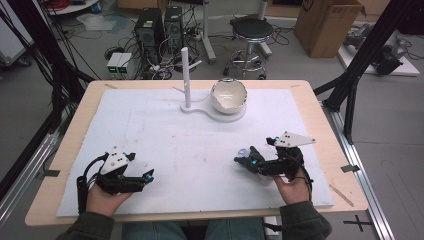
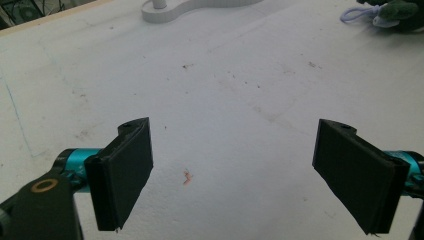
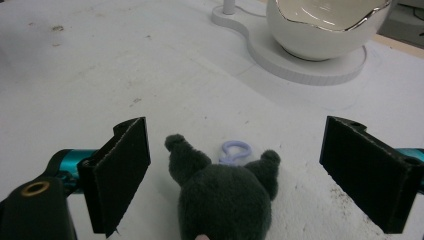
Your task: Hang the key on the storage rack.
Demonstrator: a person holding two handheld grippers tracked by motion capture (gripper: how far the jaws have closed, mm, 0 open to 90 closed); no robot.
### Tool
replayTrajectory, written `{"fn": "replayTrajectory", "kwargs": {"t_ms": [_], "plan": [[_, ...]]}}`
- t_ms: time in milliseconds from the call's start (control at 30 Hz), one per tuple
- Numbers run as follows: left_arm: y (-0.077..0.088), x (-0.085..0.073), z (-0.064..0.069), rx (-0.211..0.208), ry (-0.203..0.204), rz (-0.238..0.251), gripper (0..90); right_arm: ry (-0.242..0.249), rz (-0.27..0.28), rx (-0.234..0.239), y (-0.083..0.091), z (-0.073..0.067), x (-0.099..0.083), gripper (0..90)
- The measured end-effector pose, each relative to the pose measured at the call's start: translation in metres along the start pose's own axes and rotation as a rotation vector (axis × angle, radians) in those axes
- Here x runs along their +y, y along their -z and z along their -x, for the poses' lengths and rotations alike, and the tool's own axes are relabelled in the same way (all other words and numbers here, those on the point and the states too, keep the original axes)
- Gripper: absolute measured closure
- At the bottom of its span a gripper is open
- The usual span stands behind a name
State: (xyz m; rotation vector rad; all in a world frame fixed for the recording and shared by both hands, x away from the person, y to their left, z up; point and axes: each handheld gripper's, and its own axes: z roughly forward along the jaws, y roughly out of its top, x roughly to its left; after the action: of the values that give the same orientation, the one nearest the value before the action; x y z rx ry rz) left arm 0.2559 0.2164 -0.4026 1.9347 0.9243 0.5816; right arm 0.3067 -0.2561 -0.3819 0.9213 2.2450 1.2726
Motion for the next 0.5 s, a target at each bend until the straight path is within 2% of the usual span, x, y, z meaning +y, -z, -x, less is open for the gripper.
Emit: {"fn": "replayTrajectory", "kwargs": {"t_ms": [267, 500], "plan": [[0.000, 0.000, 0.001, 0.001, -0.006, -0.002, 16.7, -0.013, 0.000, -0.025, 0.011, 0.002, -0.006, 11.9], [0.000, 0.000, 0.000, 0.004, 0.000, 0.002, 16.7, -0.021, -0.014, -0.028, 0.015, 0.002, -0.013, 11.9]]}}
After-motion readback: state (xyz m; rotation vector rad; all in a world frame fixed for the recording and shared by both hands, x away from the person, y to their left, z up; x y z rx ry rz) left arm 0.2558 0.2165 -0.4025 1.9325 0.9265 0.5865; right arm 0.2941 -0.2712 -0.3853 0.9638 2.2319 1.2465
